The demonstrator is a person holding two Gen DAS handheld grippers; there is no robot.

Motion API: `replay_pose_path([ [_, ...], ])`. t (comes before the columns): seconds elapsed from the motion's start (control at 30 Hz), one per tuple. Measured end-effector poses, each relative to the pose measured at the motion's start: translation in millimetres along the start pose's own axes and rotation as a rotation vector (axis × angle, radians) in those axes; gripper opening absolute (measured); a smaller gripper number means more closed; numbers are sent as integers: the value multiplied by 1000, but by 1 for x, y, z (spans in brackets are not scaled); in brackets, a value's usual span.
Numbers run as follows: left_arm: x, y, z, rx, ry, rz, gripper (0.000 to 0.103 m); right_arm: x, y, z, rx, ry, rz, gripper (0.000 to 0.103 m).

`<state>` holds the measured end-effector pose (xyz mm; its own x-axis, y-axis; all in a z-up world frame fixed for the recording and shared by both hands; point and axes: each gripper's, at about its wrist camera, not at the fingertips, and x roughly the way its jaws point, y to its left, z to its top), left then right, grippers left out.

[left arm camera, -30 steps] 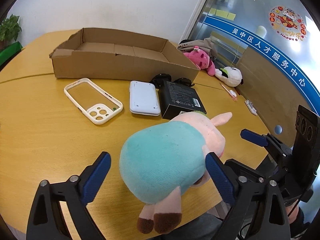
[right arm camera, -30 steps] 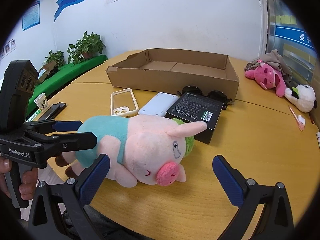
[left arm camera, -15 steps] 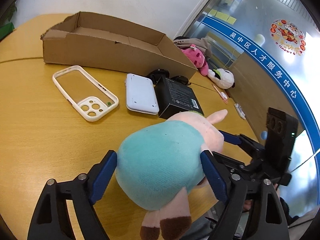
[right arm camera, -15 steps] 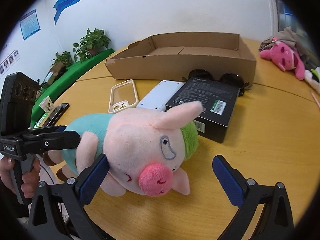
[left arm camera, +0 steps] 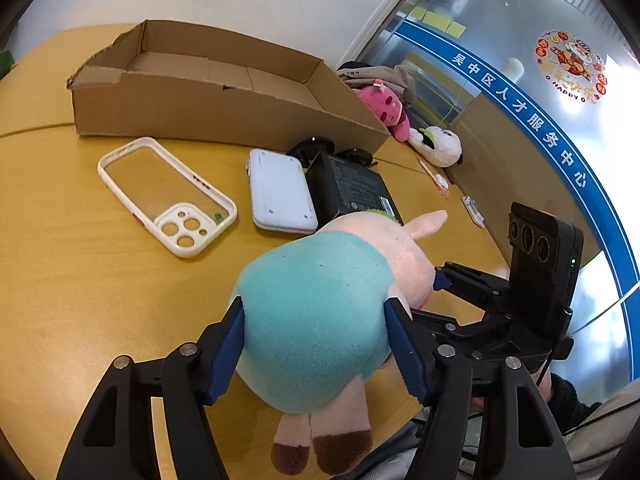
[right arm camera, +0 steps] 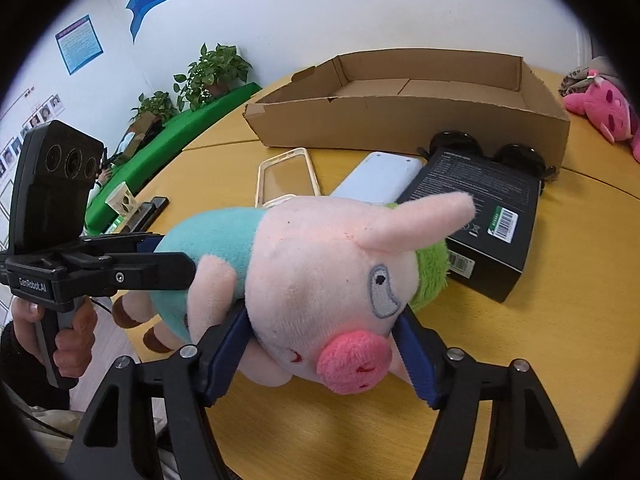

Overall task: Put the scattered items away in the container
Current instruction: 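Carry the plush pig over the box and open the right gripper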

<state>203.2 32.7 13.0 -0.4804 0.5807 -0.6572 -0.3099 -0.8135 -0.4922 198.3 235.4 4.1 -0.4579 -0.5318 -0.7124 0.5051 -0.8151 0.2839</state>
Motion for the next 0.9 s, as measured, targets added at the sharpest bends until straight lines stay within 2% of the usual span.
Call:
replay_pose_path([
  [0.23,-29,-2,46,54,-103,-1,70,-19,18,48,-59,-112,-19,67],
  [0.53,-81,-17,160,235,-303,42,68,-52,28,156,-144,-330,-60,66],
  [0.67,-93,-19,208,293,-359,62,68,-58,27,203,-173,-391,-76,65],
  [0.9,-106,-6,294,322,-420,32,68,-61,22,285,-193,-482,-107,65],
])
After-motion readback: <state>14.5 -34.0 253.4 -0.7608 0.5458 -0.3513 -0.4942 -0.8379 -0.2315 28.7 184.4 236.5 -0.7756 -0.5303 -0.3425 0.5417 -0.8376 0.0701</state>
